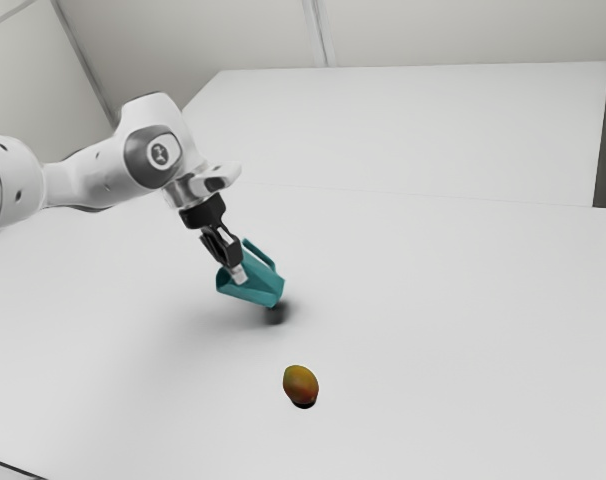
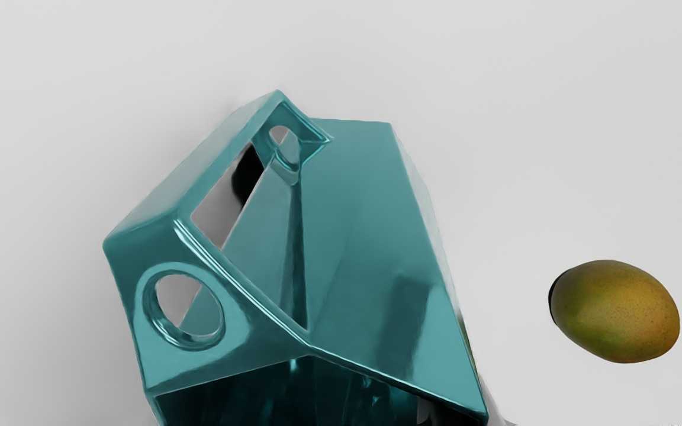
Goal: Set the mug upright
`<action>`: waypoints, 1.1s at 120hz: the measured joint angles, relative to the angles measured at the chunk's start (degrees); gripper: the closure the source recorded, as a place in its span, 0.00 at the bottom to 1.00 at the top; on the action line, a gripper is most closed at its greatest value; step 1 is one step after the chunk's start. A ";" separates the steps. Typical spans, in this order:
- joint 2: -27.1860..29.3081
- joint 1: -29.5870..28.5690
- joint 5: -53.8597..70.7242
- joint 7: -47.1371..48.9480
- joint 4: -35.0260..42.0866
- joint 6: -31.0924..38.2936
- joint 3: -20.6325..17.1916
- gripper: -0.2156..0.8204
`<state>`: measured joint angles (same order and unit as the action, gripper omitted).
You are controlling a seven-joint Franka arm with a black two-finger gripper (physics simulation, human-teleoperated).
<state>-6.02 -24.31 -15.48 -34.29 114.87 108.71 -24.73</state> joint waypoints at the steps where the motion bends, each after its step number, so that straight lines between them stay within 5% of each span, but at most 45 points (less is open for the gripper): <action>1: -0.01 0.01 0.54 0.58 -0.05 -0.13 -0.11 0.97; 72: 3.41 0.73 10.61 29.45 2.71 -5.53 -3.29 0.97; 132: -2.08 1.69 16.06 40.22 -1.70 -9.42 -4.79 0.97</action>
<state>-8.09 -22.62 0.58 5.94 113.17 99.29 -29.52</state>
